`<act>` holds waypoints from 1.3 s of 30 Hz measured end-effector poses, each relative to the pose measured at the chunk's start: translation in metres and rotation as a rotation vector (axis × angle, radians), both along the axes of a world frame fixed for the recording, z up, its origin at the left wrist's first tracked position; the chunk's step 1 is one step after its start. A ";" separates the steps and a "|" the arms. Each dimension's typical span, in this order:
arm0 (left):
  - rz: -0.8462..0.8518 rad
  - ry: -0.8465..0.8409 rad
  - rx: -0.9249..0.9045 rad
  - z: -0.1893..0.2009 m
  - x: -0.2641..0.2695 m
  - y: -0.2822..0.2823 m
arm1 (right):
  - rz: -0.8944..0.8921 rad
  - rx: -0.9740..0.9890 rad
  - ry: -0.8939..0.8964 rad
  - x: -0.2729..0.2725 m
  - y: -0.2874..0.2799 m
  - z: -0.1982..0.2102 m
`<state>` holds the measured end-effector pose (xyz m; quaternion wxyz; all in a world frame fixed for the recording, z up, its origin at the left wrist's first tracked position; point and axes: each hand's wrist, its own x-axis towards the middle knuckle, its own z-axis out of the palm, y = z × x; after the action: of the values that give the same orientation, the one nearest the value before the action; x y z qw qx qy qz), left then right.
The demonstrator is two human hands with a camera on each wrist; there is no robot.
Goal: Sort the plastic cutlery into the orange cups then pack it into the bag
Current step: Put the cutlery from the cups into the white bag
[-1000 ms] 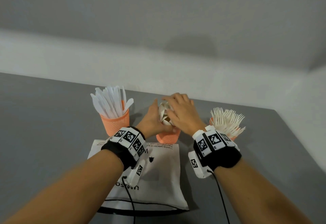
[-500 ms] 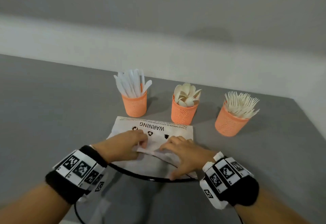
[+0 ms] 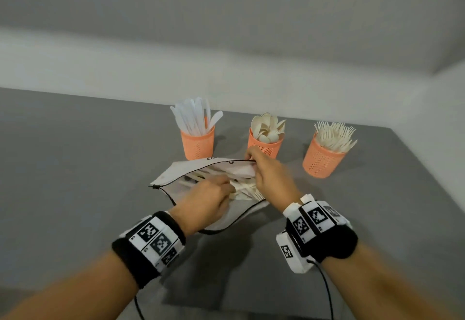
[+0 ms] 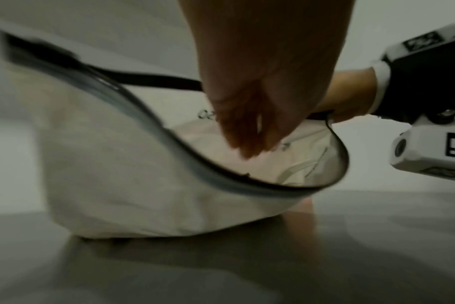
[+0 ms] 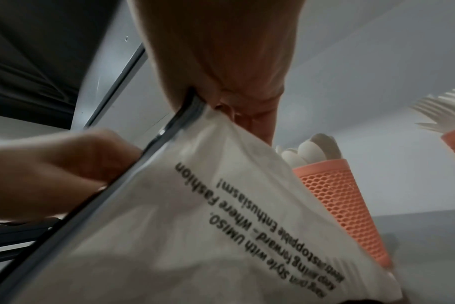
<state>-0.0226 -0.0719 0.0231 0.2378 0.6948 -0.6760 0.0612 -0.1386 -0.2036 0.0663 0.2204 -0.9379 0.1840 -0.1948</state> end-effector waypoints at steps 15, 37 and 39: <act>0.205 0.020 0.496 -0.014 0.018 -0.044 | -0.015 -0.003 0.094 -0.010 0.004 0.012; 0.300 -0.232 0.703 -0.024 0.029 -0.037 | 0.027 0.020 0.119 -0.014 0.004 0.003; 0.314 -0.177 0.711 -0.025 0.021 -0.035 | 0.015 0.011 0.122 -0.014 0.004 0.001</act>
<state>-0.0017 -0.1070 -0.0023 -0.0889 0.8206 -0.5587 -0.0813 -0.1531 -0.1997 0.0672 0.2157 -0.9480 0.1912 -0.1348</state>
